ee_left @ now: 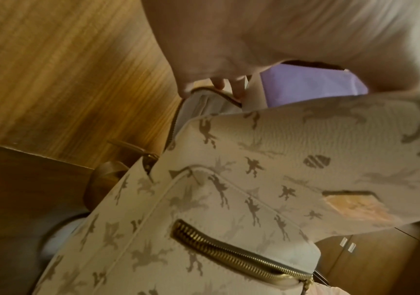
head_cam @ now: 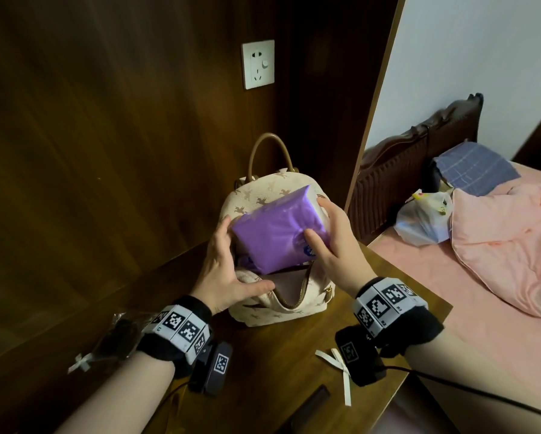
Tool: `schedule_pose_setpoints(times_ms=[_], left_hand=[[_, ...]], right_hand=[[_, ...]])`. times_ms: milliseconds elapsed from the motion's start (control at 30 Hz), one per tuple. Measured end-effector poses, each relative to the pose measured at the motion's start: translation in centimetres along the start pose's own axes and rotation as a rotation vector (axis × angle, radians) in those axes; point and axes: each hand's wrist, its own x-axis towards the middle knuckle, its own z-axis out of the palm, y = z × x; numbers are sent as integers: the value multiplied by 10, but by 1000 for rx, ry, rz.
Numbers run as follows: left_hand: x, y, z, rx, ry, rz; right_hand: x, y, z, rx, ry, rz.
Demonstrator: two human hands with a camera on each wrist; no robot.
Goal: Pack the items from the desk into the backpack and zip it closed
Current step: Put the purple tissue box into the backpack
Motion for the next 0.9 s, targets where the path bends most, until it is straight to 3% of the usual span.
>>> schedule_pose_setpoints(times_ms=[333, 467, 900], left_hand=[[4, -3, -2, 61, -32, 94], [9, -3, -6, 263, -55, 180], [17, 3, -12, 399, -219, 113]], right_hand=[[-5, 27, -5, -90, -87, -68], [-7, 30, -8, -125, -125, -128], [-9, 8, 0, -340, -244, -356]])
